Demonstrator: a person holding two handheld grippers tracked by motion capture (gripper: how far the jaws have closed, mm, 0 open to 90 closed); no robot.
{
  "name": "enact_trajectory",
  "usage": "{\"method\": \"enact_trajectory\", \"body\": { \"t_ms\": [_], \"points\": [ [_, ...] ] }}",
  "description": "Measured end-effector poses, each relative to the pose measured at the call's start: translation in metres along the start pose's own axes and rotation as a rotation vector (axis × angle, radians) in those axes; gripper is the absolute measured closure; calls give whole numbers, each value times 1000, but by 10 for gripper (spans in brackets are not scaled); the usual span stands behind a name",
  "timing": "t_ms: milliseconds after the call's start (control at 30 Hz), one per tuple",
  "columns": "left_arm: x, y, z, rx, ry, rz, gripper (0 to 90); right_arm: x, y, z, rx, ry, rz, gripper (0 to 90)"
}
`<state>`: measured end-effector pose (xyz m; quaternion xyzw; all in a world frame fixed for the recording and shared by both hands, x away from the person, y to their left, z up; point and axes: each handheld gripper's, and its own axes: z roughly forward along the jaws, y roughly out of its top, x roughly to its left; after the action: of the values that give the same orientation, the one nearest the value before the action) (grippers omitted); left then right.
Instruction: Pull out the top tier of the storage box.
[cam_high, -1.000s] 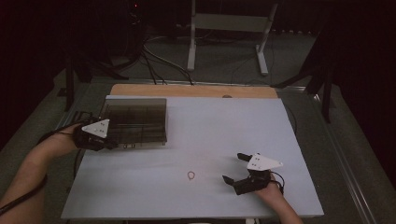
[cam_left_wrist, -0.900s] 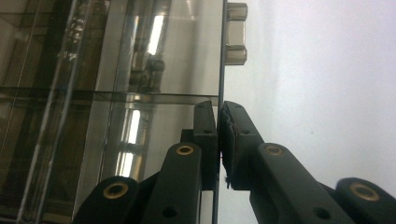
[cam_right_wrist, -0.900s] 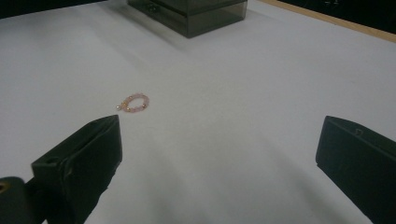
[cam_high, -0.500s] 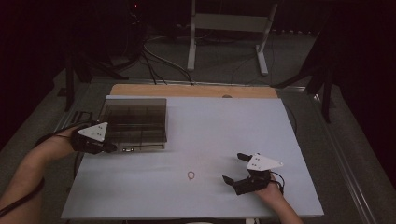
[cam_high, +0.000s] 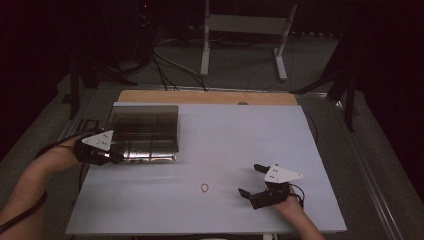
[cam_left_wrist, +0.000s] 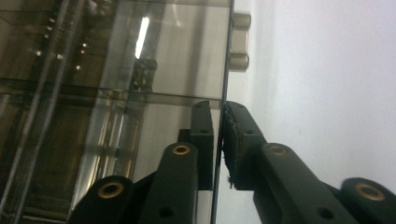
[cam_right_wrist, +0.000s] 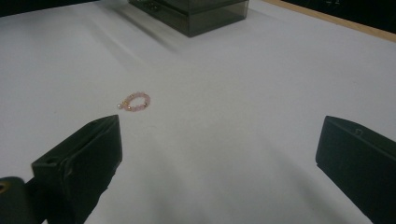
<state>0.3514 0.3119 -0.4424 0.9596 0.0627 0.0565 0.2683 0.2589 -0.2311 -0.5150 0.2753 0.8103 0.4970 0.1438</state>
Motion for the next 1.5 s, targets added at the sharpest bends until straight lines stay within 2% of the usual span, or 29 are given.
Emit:
{"method": "enact_trajectory", "body": {
  "t_ms": [33, 67, 200, 433, 633, 733, 833, 933, 1033, 1133, 1200, 1367, 1500],
  "points": [
    [-1, 1, -2, -12, 11, -9, 795, 0, 0, 0, 2, 1, -1, 7],
    [-1, 2, -4, -26, 11, -37, 775, 0, 0, 0, 4, 0, -6, 8],
    [-2, 10, -17, -121, 11, -101, 753, 0, 0, 0, 0, 1, 0, 8],
    [-6, 20, -29, -262, 22, -188, 711, 0, 0, -1, 1, 1, -3, 8],
    [-15, 26, -39, -320, 90, -281, 628, 0, 0, -1, 1, 2, -3, 7],
    [-20, 28, -39, -324, 122, -324, 544, 0, 0, -1, -3, 3, -3, 8],
    [-28, 29, -36, -340, 151, -357, 373, 0, 0, -1, 1, 3, -4, 8],
    [-36, 30, -32, -346, 167, -404, 214, 1, 0, -1, -2, 4, -5, 8],
    [-44, 29, -29, -372, 169, -442, 130, 1, 0, 0, 2, 5, -7, 8],
    [-53, 27, -23, -403, 87, -464, 0, 1, 0, -1, 1, 4, -10, 8],
    [-61, 27, -18, -410, 95, -457, 0, 1, 0, -1, 1, 2, -8, 8],
    [-79, 30, -5, -413, 153, -447, 0, 1, 0, -1, 0, 3, -9, 8],
    [-91, 33, 5, -433, 171, -446, 0, 1, 0, -1, -2, 4, -8, 8]
  ]
}}
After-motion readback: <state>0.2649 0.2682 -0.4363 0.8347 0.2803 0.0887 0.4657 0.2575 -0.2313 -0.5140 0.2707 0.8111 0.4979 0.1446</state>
